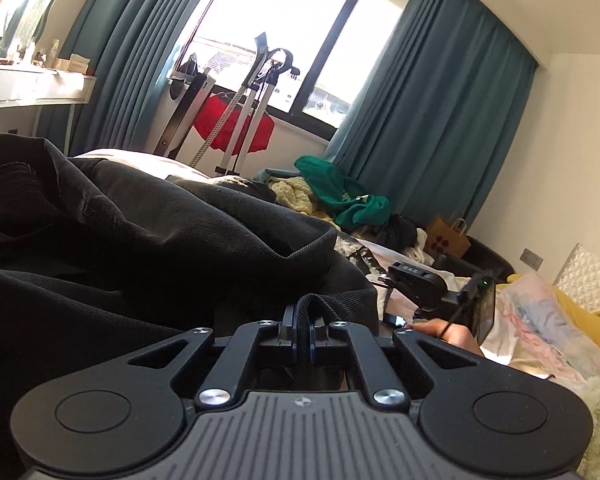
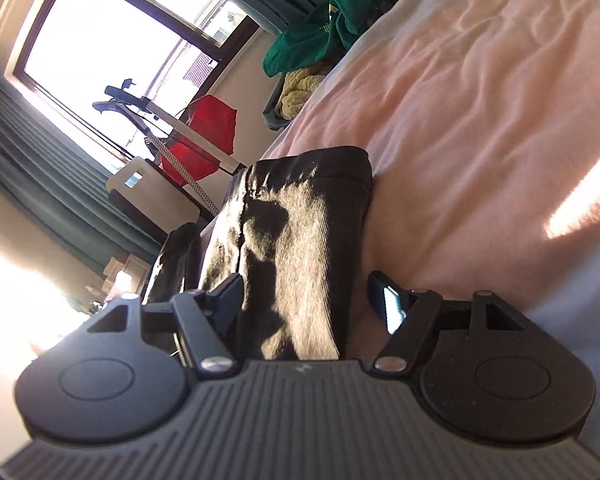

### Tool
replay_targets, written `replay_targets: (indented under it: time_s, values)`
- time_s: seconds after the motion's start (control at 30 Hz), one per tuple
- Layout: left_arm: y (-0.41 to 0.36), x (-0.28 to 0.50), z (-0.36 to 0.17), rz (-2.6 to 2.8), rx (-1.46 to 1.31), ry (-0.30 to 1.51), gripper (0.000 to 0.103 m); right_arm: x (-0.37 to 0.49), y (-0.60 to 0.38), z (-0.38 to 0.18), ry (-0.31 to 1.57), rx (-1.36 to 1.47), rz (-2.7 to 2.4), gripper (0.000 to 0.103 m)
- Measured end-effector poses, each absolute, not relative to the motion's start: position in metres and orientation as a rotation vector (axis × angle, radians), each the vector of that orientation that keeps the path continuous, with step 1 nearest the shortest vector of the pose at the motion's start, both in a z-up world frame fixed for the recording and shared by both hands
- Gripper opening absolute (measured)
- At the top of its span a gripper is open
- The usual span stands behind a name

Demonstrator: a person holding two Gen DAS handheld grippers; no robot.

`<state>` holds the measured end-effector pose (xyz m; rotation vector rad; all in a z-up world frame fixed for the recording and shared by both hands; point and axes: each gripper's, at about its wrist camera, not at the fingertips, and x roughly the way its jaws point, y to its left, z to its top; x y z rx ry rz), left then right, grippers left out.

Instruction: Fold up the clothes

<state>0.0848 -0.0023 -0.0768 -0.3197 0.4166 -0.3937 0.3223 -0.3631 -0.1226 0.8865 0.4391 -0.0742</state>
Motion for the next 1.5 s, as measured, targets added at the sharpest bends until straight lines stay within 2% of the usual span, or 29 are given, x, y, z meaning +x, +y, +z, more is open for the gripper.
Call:
replay_targets:
  time_s: [0.03, 0.1, 0.17, 0.4, 0.63, 0.8, 0.97, 1.07, 1.13, 1.2, 1.33, 1.4, 1.5]
  values:
    - [-0.003, 0.089, -0.081, -0.399, -0.316, 0.419, 0.006, 0.331, -0.362, -0.123, 0.442, 0.866, -0.100, 0.041]
    - [-0.003, 0.098, -0.089, -0.410, -0.316, 0.426, 0.006, 0.339, -0.363, -0.122, 0.440, 0.844, -0.137, 0.017]
    - [-0.001, 0.105, -0.095, -0.424, -0.337, 0.437, 0.006, 0.342, -0.364, -0.118, 0.432, 0.822, -0.169, 0.008]
    - [-0.004, 0.100, -0.093, -0.480, -0.331, 0.423, 0.004, 0.290, -0.384, -0.065, 0.328, 0.723, -0.265, 0.007]
    - [-0.029, 0.070, -0.083, -0.626, -0.226, 0.414, 0.004, 0.158, -0.437, -0.024, 0.181, 0.730, -0.527, 0.007]
    - [-0.053, 0.054, -0.088, -0.635, -0.131, 0.441, 0.005, 0.064, -0.469, -0.037, 0.190, 0.841, -0.670, 0.007]
    - [-0.065, 0.051, -0.094, -0.600, -0.097, 0.486, 0.010, 0.035, -0.478, -0.078, 0.287, 0.974, -0.658, 0.008]
    - [-0.068, 0.050, -0.092, -0.567, -0.083, 0.518, 0.024, 0.030, -0.484, -0.098, 0.330, 1.061, -0.642, 0.009]
    - [-0.069, 0.047, -0.091, -0.549, -0.056, 0.539, 0.048, 0.025, -0.487, -0.109, 0.347, 1.117, -0.627, 0.009]
    - [-0.067, 0.045, -0.090, -0.547, -0.043, 0.580, 0.062, 0.022, -0.488, -0.115, 0.358, 1.149, -0.614, 0.010]
    - [-0.054, 0.033, -0.087, -0.521, -0.092, 0.655, 0.073, 0.014, -0.489, -0.121, 0.339, 1.261, -0.602, 0.014]
    - [-0.042, 0.025, -0.083, -0.501, -0.146, 0.690, 0.085, 0.012, -0.490, -0.125, 0.347, 1.315, -0.566, 0.031]
    - [-0.019, 0.019, -0.075, -0.476, -0.315, 0.733, 0.088, 0.008, -0.491, -0.131, 0.330, 1.400, -0.496, 0.042]
